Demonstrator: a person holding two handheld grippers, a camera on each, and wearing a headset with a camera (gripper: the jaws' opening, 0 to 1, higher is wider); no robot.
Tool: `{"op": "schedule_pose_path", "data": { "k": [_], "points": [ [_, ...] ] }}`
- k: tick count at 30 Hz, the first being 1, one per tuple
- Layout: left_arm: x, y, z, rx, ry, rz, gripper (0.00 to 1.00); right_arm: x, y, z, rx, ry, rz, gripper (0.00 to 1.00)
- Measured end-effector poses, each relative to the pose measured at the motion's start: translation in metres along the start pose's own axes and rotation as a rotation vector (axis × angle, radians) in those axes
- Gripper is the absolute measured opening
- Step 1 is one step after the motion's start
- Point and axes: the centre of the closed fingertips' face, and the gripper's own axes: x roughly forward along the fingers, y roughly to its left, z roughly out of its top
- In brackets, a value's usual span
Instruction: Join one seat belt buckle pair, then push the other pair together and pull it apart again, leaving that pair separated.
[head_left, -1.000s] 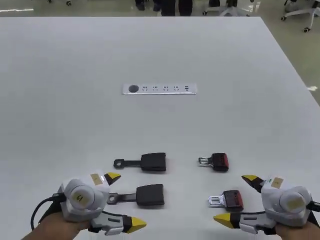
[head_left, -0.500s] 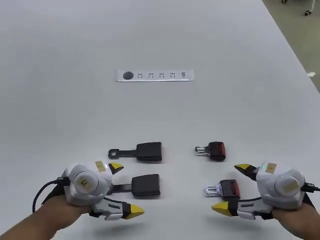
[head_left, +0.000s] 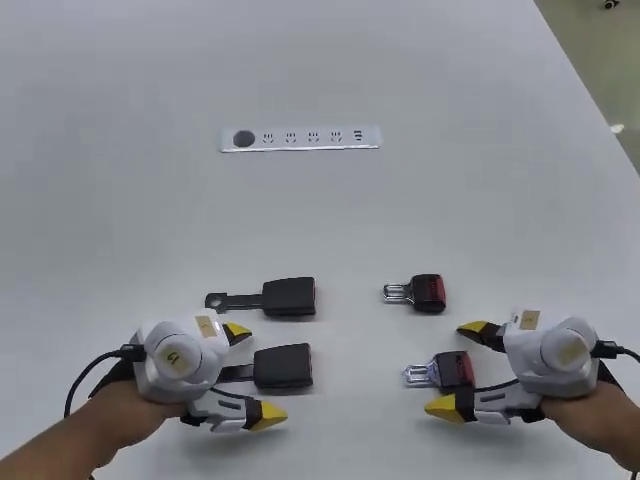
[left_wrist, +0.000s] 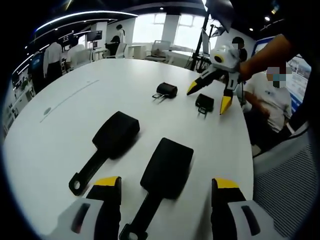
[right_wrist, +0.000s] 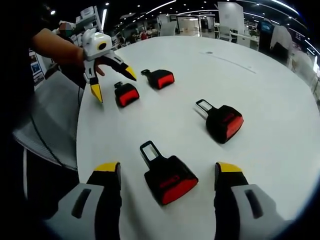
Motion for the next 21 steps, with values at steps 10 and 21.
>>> {"op": "schedule_pose_path", "data": {
  "k": [10, 21],
  "points": [
    [0.012, 0.001, 0.001, 0.016, -0.014, -0.018, 0.73, -0.001, -0.007, -0.004, -0.052, 0.003, 0.042, 0.67],
    [0.010, -0.004, 0.004, 0.083, -0.016, -0.033, 0.62, -0.007, 0.000, -0.007, -0.153, 0.046, 0.108, 0.51]
  ]
}}
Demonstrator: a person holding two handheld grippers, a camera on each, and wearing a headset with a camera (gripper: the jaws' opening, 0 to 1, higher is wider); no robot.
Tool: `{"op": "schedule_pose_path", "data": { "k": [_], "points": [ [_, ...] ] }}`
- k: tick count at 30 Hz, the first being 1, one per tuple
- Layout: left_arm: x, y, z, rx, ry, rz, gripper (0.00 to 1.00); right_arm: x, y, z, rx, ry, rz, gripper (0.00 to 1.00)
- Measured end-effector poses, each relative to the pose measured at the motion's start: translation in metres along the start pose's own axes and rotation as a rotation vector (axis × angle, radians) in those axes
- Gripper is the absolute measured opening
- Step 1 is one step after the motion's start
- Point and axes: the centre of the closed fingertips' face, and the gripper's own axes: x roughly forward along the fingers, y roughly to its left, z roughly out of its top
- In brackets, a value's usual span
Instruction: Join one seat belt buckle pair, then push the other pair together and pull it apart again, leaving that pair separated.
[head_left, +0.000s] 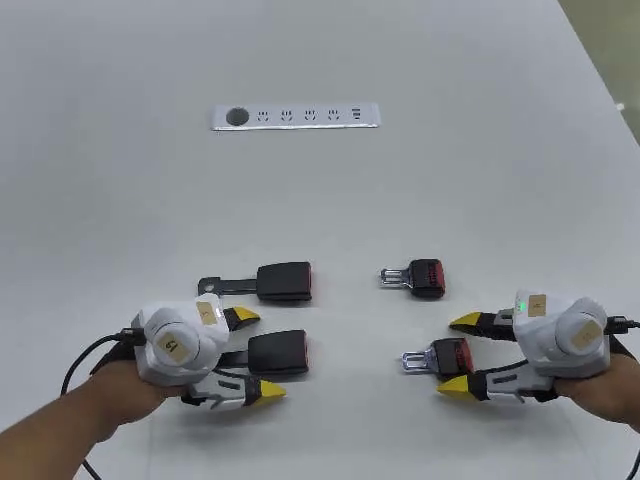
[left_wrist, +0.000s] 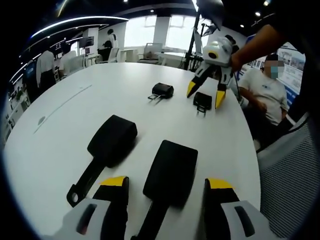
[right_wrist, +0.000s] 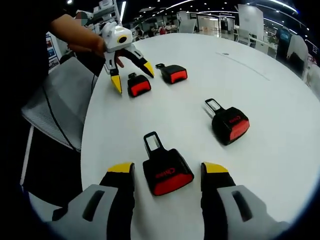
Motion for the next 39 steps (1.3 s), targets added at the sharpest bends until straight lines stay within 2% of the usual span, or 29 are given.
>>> {"op": "schedule_pose_path", "data": {
  "k": [1, 4, 7, 9, 13, 15, 17, 22, 25, 29, 39],
  "points": [
    [0.000, 0.000, 0.001, 0.011, -0.003, 0.001, 0.62, 0.000, 0.001, 0.000, -0.038, 0.013, -0.002, 0.50],
    [-0.001, -0.001, 0.003, 0.027, -0.001, -0.010, 0.60, 0.000, 0.002, 0.002, -0.042, 0.017, -0.004, 0.49],
    [-0.001, -0.001, 0.002, 0.078, 0.019, -0.030, 0.49, -0.002, -0.001, 0.000, -0.047, 0.027, -0.004, 0.44],
    [-0.001, 0.002, 0.000, 0.113, 0.035, -0.028, 0.46, -0.002, -0.003, -0.001, -0.053, 0.031, -0.006, 0.41],
    [-0.001, 0.008, -0.002, 0.116, 0.033, -0.022, 0.39, -0.002, -0.001, -0.001, -0.056, 0.039, -0.008, 0.39],
    [0.000, 0.005, -0.003, 0.199, 0.047, -0.051, 0.35, -0.002, 0.001, 0.000, -0.067, 0.044, -0.004, 0.37],
    [-0.001, 0.007, -0.002, 0.176, 0.049, -0.050, 0.35, -0.001, 0.001, 0.000, -0.066, 0.049, -0.011, 0.37],
    [-0.002, 0.008, -0.004, 0.244, 0.074, -0.080, 0.34, -0.001, 0.000, -0.001, -0.067, 0.065, -0.015, 0.36],
    [-0.001, 0.007, -0.005, 0.265, 0.090, -0.097, 0.34, -0.001, 0.001, -0.001, -0.066, 0.083, -0.016, 0.36],
    [0.000, 0.007, -0.006, 0.268, 0.099, -0.104, 0.34, 0.000, 0.000, -0.005, -0.077, 0.112, -0.009, 0.35],
    [0.002, 0.005, -0.008, 0.252, 0.104, -0.099, 0.34, 0.002, -0.003, -0.010, -0.079, 0.113, -0.010, 0.35]
  ]
}}
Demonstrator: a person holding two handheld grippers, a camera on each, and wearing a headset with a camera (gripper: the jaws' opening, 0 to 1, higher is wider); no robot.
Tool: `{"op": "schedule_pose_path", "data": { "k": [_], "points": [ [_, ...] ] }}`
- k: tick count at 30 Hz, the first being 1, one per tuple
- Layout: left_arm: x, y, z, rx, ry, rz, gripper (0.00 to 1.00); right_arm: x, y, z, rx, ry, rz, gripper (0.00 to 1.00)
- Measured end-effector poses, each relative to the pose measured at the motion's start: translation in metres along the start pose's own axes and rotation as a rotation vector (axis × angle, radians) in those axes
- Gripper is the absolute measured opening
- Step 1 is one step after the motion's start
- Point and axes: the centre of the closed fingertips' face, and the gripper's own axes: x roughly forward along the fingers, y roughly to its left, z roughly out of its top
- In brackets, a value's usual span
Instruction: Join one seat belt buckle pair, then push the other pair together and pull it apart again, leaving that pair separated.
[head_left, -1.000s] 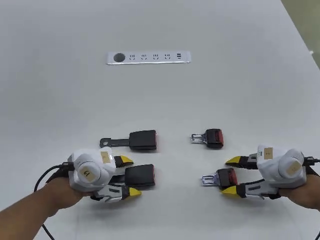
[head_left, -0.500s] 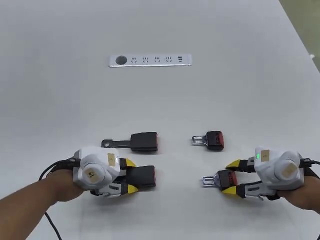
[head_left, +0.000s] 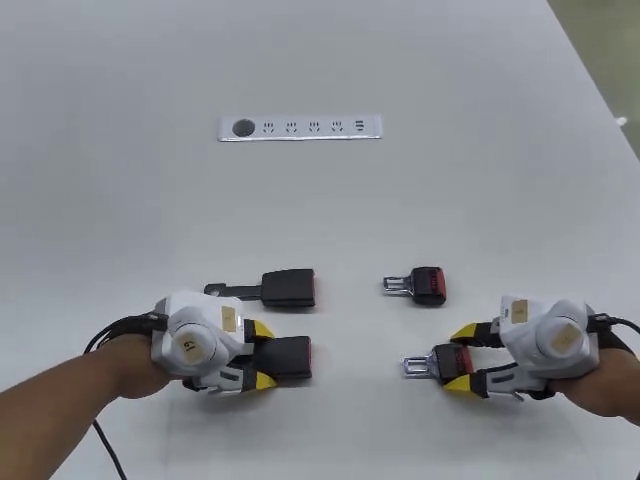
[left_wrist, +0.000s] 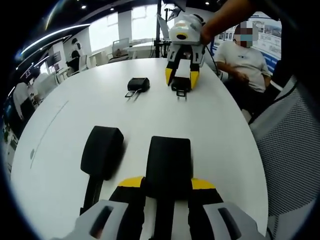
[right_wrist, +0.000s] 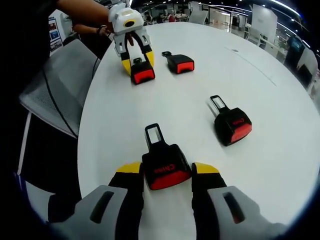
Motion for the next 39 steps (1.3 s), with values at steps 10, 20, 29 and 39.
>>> {"op": "schedule_pose_path", "data": {
  "k": [10, 20, 29, 39],
  "points": [
    [0.001, -0.001, -0.001, -0.006, 0.016, 0.001, 0.34, 0.002, 0.001, 0.003, 0.016, -0.040, -0.012, 0.35],
    [0.002, -0.002, 0.000, 0.004, 0.034, -0.005, 0.34, 0.014, -0.001, 0.023, 0.009, -0.073, -0.005, 0.35],
    [0.002, -0.002, -0.001, 0.007, 0.042, -0.008, 0.34, 0.022, 0.001, 0.039, 0.003, -0.089, 0.001, 0.35],
    [0.001, -0.002, -0.001, 0.004, 0.047, -0.011, 0.33, 0.033, 0.005, 0.057, 0.004, -0.119, 0.003, 0.35]
  ]
}}
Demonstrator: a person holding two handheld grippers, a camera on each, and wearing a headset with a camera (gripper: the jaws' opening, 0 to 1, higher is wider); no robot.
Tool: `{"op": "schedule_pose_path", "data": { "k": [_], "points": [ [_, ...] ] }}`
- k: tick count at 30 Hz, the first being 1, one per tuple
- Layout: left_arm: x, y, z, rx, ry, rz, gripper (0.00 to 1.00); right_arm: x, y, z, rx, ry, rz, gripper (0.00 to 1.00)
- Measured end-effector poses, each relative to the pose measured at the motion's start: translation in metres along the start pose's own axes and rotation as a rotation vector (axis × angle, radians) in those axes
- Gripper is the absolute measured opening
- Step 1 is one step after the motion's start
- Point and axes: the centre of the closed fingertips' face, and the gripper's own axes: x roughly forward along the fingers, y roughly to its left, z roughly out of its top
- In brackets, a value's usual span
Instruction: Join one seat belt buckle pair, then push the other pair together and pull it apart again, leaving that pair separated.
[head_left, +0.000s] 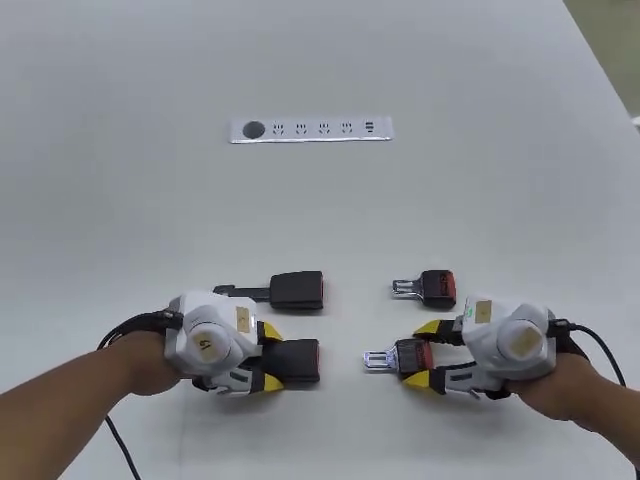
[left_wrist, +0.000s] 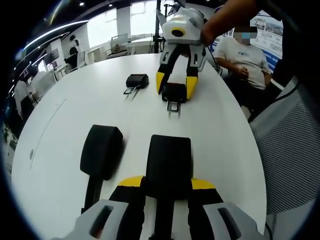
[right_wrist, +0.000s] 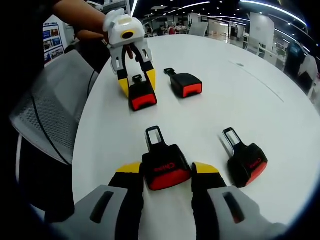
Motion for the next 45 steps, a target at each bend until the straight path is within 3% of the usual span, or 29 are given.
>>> {"op": "schedule_pose_path", "data": {
  "k": [23, 45],
  "points": [
    [0.000, 0.002, 0.000, -0.008, 0.017, 0.003, 0.33, 0.042, 0.013, 0.033, -0.021, -0.048, 0.011, 0.35],
    [0.001, 0.004, 0.000, 0.003, 0.047, 0.000, 0.33, 0.054, 0.024, 0.049, -0.032, -0.078, 0.014, 0.35]
  ]
}}
